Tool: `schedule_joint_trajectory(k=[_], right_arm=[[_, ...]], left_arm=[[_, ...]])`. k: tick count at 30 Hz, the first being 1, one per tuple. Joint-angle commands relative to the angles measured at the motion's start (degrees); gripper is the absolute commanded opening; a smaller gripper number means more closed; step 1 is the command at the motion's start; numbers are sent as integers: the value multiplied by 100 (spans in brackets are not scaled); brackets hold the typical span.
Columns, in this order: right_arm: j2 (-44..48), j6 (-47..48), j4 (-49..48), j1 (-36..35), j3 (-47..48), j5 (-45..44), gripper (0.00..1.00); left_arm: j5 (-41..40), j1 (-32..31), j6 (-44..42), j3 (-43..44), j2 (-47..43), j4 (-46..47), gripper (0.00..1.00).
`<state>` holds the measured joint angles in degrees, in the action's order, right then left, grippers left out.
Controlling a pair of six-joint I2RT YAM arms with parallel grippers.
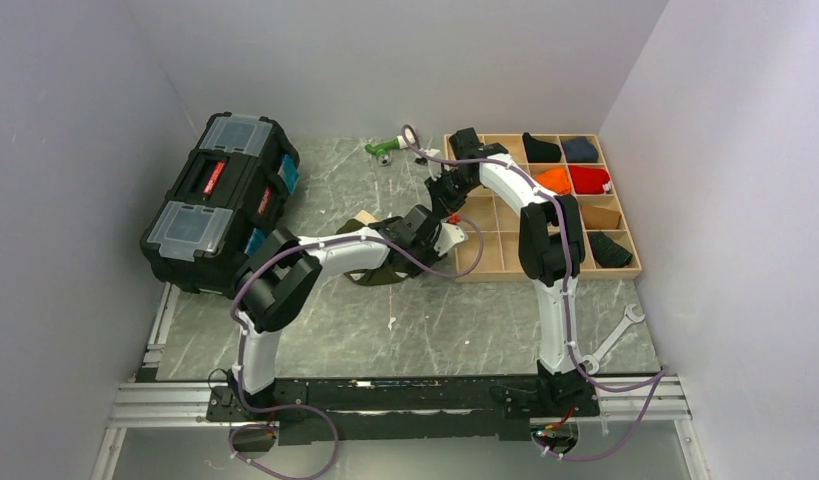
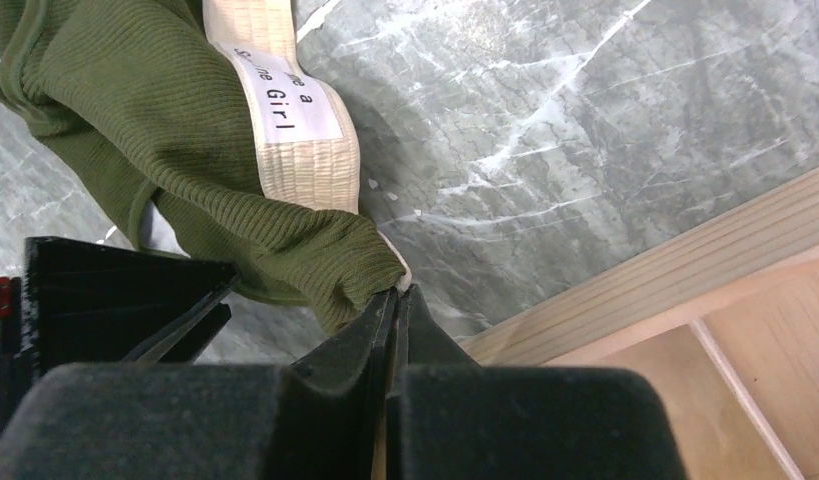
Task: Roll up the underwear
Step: Flatten out the underwear at the center of the board.
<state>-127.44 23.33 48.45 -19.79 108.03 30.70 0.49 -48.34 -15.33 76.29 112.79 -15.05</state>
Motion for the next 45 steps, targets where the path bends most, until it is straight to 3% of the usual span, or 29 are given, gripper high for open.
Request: schedule_joint_trajectory(k=[1,5,8,17,26,32,39,43,45], right_arm=[[-10,153,128,3,172,284,0],[-45,162,112,36,135,288,0],[-51,176,118,55,99,281,0],[128,326,185,64,-135,288,0],[770,928,384,-57,-1082,358,0],[1615,1022,-44,-527,-2331,403,1],[2715,1137,-422,-1536,-3829,28,9],[3158,1197,-448,-1805,-4374,41,31],[3319,1172,-463,-1797,-4490,82,39]], left_arm=[[545,-11,-58,298,149,-569,39],[801,-18,-134,429,342,-869,39],[824,-20,-236,708,654,-1225,33],[977,-18,-946,466,502,-1921,0],[2322,-18,-2279,-583,-716,-3315,0],[2664,-47,-2345,-1363,-1425,-3595,0],[2712,-377,-2239,-1946,-1895,-3634,12],[2587,-442,-2153,-2262,-2137,-3654,39],[2521,-440,-2118,-2353,-2343,-3683,59]])
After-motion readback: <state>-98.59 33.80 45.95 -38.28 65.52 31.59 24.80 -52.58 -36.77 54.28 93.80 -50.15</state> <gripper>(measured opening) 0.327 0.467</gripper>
